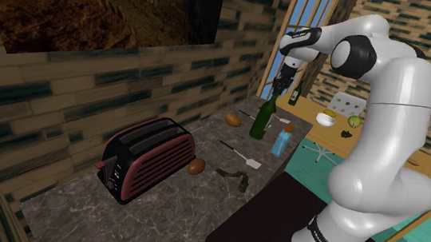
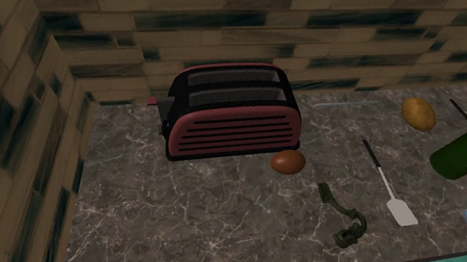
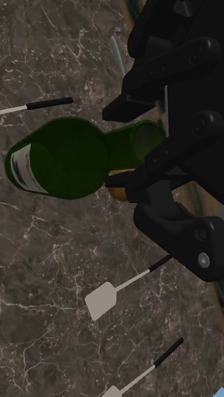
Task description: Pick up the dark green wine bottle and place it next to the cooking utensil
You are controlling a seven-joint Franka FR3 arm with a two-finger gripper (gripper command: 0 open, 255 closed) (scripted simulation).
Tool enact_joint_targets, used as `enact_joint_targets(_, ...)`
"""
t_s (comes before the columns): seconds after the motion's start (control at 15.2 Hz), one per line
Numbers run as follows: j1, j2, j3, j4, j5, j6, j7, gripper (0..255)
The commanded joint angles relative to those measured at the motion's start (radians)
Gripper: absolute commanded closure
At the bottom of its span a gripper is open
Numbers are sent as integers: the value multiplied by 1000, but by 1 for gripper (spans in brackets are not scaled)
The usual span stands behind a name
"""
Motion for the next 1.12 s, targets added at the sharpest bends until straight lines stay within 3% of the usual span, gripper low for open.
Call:
enact_joint_targets(0.0, -31, 75, -4, 100, 10, -27, -31, 255)
enact_joint_targets(0.13, -51, 127, -4, 170, 16, -47, -47, 255)
enact_joint_targets(1.06, -51, 186, 3, 82, 27, 100, -62, 255)
